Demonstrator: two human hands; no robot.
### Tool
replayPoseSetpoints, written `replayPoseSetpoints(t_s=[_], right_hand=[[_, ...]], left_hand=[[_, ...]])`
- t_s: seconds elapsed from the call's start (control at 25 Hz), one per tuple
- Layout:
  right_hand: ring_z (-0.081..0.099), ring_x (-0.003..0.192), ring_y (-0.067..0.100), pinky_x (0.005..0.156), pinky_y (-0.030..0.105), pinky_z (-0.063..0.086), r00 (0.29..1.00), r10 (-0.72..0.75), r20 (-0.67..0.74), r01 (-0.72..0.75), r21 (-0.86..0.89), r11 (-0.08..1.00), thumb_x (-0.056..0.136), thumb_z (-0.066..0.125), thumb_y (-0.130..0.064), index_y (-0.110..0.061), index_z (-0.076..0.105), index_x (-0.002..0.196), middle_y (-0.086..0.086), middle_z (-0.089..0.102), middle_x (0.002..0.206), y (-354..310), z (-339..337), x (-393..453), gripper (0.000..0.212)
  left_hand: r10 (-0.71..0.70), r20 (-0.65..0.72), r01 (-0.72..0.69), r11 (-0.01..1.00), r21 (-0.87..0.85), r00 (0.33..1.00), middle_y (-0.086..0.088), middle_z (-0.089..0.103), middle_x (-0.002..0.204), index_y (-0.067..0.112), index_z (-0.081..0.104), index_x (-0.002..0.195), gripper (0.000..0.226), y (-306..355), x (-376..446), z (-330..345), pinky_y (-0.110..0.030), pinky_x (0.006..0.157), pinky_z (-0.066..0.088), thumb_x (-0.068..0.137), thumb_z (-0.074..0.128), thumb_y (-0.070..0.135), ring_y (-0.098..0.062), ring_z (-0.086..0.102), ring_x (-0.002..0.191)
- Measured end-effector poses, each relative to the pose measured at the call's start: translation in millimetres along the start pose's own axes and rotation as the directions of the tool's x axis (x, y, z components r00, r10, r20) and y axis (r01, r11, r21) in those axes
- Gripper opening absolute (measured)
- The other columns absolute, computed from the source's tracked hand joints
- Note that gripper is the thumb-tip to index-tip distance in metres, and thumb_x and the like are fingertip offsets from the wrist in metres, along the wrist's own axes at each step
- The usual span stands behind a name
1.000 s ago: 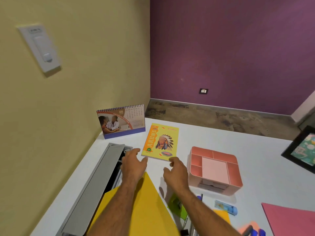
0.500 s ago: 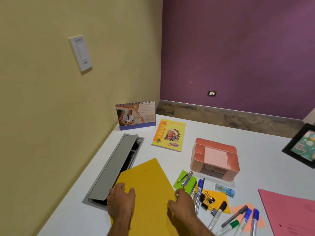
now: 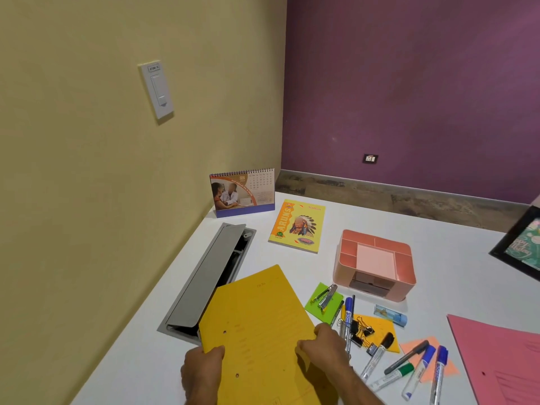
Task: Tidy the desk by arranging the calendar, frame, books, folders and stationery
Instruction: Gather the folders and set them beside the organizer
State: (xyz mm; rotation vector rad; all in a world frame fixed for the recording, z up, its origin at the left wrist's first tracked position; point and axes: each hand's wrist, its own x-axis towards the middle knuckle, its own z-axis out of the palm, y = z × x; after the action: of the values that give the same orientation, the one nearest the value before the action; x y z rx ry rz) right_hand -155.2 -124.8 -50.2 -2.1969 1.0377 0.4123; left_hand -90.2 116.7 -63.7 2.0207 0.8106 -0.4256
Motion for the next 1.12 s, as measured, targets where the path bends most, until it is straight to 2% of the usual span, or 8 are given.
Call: replayPoseSetpoints(t_s=[0.04,0.12,0.36,0.52,0.76,0.84,0.96,1.12], right_hand=[[0.048,0.099,0.020,0.078,0.033,0.043,1.000,0.015,-0.004,-0.015,0.010,1.000,0.073,0.066,-0.047,-0.020,0.050,0.119,0.000,0.057,0.113,1.6,-2.4,-1.2,0.056],[0.049,0.099,0.020,0.082,0.034,0.046,0.999,0.043,-0.007,-0.043,0.033,0.999,0.074,0.067,-0.046,-0.019,0.051,0.118,0.001,0.058,0.110,5.8,-6.8,-5.0,0.054],[0.054,0.104,0.022,0.092,0.038,0.050,0.997,0.078,-0.011,-0.076,0.130,0.989,0.080,0.067,-0.040,-0.017,0.053,0.115,0.000,0.052,0.100,20.2,-22.6,-14.9,0.044],[0.053,0.101,0.020,0.090,0.035,0.050,0.997,0.079,-0.019,-0.075,0.147,0.986,0.083,0.066,-0.039,-0.015,0.052,0.118,0.004,0.058,0.111,29.0,-30.6,-17.9,0.045],[0.054,0.097,0.020,0.091,0.036,0.051,0.996,0.090,0.005,-0.089,0.187,0.978,0.081,0.067,-0.039,-0.014,0.053,0.120,0.001,0.052,0.098,36.7,-34.0,-17.8,0.048],[0.053,0.099,0.020,0.093,0.037,0.050,0.997,0.078,0.027,-0.082,0.248,0.965,0.081,0.068,-0.041,-0.013,0.051,0.126,0.004,0.056,0.107,37.2,-34.3,-17.1,0.055],[0.051,0.121,0.026,0.102,0.040,0.045,0.998,0.041,0.052,-0.057,0.371,0.927,0.082,0.071,-0.045,-0.014,0.044,0.139,0.008,0.051,0.138,34.2,-37.1,-16.3,0.071],[0.047,0.131,0.029,0.100,0.039,0.042,0.994,-0.066,0.090,-0.006,0.633,0.774,0.082,0.077,-0.035,-0.013,0.038,0.145,0.008,0.048,0.144,23.1,-45.4,-19.1,0.077]], left_hand=[[0.037,0.027,-0.037,0.999,-0.018,0.999,-0.013,0.072,0.088,0.013,0.071,0.079,0.010,0.2,-0.7,-0.9,-0.039,0.079,0.050,0.082,0.073,0.021,-0.031,0.061,0.079],[0.078,0.027,-0.077,0.995,-0.058,0.997,-0.008,0.068,0.077,0.017,0.067,0.074,0.013,3.0,-4.2,0.3,-0.036,0.068,0.045,0.086,0.070,0.020,-0.027,0.059,0.072],[0.141,0.141,-0.118,0.980,-0.159,0.980,-0.016,0.069,0.084,0.013,0.067,0.089,0.008,18.6,-15.6,12.7,-0.043,0.077,0.053,0.093,0.060,0.012,-0.035,0.065,0.078],[0.163,0.197,-0.127,0.975,-0.181,0.967,-0.021,0.070,0.086,0.006,0.066,0.095,0.010,29.2,-20.1,19.4,-0.043,0.075,0.054,0.095,0.058,0.011,-0.040,0.068,0.082],[0.308,0.168,-0.267,0.937,-0.226,0.937,-0.004,0.065,0.092,0.027,0.051,0.089,0.015,58.2,-46.1,20.3,-0.038,0.069,0.054,0.096,0.060,0.017,-0.024,0.064,0.079],[0.401,0.148,-0.371,0.908,-0.195,0.904,0.003,0.064,0.091,0.030,0.051,0.093,0.015,72.9,-54.3,15.7,-0.034,0.066,0.051,0.096,0.061,0.019,-0.018,0.063,0.078],[0.545,0.137,-0.523,0.836,-0.165,0.827,0.009,0.064,0.090,0.032,0.051,0.097,0.017,97.7,-63.6,2.2,-0.026,0.056,0.045,0.096,0.062,0.018,-0.013,0.063,0.074],[0.610,0.148,-0.579,0.789,-0.204,0.779,0.009,0.062,0.093,0.034,0.052,0.097,0.018,130.8,-65.6,-21.2,-0.032,0.065,0.051,0.095,0.064,0.020,-0.017,0.065,0.081]])
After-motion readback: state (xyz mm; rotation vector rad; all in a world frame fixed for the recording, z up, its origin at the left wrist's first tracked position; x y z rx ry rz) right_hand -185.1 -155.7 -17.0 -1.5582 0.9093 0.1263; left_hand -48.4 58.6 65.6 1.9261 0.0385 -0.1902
